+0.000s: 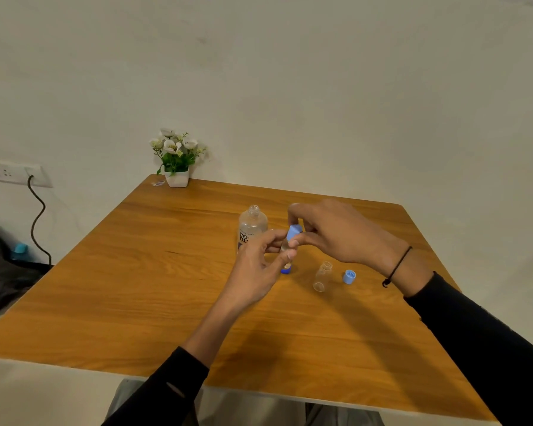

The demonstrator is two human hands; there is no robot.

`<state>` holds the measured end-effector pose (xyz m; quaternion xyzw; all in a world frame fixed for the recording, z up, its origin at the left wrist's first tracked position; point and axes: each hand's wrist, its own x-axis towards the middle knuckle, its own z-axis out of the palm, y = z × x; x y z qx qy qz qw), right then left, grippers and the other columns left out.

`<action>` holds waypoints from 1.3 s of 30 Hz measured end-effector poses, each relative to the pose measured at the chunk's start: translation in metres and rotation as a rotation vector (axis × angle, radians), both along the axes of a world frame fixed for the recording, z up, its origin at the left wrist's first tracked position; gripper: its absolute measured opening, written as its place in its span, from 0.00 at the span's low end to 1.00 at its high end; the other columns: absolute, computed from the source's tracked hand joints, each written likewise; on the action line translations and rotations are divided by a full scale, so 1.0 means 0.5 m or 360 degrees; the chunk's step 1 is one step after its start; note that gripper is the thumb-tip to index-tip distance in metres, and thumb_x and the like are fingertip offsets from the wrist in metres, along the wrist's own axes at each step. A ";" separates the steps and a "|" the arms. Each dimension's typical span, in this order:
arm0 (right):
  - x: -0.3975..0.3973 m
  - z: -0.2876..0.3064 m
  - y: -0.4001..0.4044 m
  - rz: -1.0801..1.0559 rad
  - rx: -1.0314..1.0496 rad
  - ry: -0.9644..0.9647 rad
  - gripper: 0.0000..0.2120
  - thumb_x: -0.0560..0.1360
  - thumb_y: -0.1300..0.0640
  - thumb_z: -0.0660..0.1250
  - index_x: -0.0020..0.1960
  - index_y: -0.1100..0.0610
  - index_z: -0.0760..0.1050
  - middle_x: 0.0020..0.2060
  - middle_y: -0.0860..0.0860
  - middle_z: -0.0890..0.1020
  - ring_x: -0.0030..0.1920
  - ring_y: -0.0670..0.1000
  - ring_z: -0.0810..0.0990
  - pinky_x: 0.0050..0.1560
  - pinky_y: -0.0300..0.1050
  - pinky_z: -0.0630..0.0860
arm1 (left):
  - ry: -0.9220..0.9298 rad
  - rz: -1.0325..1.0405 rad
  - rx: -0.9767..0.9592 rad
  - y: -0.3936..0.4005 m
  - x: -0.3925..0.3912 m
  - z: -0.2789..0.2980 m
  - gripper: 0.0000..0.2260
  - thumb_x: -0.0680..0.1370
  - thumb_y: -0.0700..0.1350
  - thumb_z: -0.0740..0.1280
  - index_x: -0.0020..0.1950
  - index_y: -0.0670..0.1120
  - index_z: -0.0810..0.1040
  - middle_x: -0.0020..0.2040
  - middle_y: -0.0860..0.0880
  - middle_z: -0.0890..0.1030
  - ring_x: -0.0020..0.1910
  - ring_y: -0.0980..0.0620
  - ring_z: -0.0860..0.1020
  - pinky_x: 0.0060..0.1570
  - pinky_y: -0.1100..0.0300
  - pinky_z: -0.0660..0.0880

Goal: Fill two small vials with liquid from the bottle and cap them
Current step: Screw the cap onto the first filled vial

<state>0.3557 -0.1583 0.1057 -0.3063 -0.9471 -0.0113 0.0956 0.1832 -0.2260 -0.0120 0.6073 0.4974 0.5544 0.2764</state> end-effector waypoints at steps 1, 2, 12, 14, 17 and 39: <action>-0.001 -0.002 -0.001 -0.0035 0.0065 -0.0013 0.13 0.80 0.39 0.69 0.54 0.48 0.74 0.34 0.45 0.77 0.35 0.45 0.74 0.37 0.52 0.76 | -0.0003 -0.0004 0.0003 0.000 0.001 -0.001 0.12 0.82 0.46 0.73 0.66 0.49 0.84 0.57 0.53 0.88 0.59 0.53 0.85 0.59 0.48 0.84; -0.001 -0.003 -0.001 -0.0044 0.0083 -0.0001 0.14 0.80 0.38 0.68 0.55 0.48 0.74 0.34 0.45 0.77 0.36 0.47 0.74 0.37 0.51 0.75 | -0.0005 -0.0006 0.0006 0.000 0.001 0.000 0.12 0.82 0.46 0.73 0.66 0.50 0.84 0.57 0.53 0.88 0.59 0.53 0.85 0.60 0.48 0.84; 0.000 -0.014 0.003 0.0012 -0.0046 0.0155 0.05 0.82 0.54 0.70 0.51 0.53 0.75 0.38 0.48 0.79 0.38 0.51 0.77 0.40 0.55 0.76 | -0.0028 0.0052 0.0012 0.019 0.009 0.002 0.12 0.81 0.42 0.75 0.64 0.44 0.83 0.57 0.49 0.87 0.57 0.51 0.85 0.57 0.49 0.84; 0.007 -0.014 0.009 0.0001 -0.0045 0.0193 0.06 0.82 0.54 0.70 0.51 0.53 0.74 0.37 0.48 0.78 0.36 0.50 0.76 0.38 0.54 0.75 | -0.0035 0.0064 0.0040 0.029 0.016 0.002 0.12 0.80 0.42 0.75 0.64 0.44 0.84 0.56 0.50 0.87 0.57 0.52 0.85 0.59 0.50 0.84; 0.021 -0.016 0.026 -0.0051 -0.0055 0.0261 0.06 0.81 0.53 0.72 0.51 0.54 0.76 0.36 0.47 0.78 0.35 0.48 0.76 0.37 0.52 0.75 | -0.0088 0.0036 0.0061 0.048 0.030 0.005 0.13 0.81 0.41 0.75 0.65 0.44 0.84 0.56 0.52 0.87 0.57 0.56 0.85 0.61 0.51 0.83; 0.180 -0.070 0.401 -0.1086 -0.0154 0.0567 0.12 0.77 0.50 0.75 0.49 0.58 0.77 0.48 0.57 0.82 0.47 0.58 0.80 0.39 0.46 0.70 | -0.0253 0.0071 -0.0152 0.228 0.128 0.023 0.10 0.82 0.42 0.73 0.62 0.50 0.83 0.58 0.55 0.85 0.57 0.56 0.83 0.52 0.71 0.78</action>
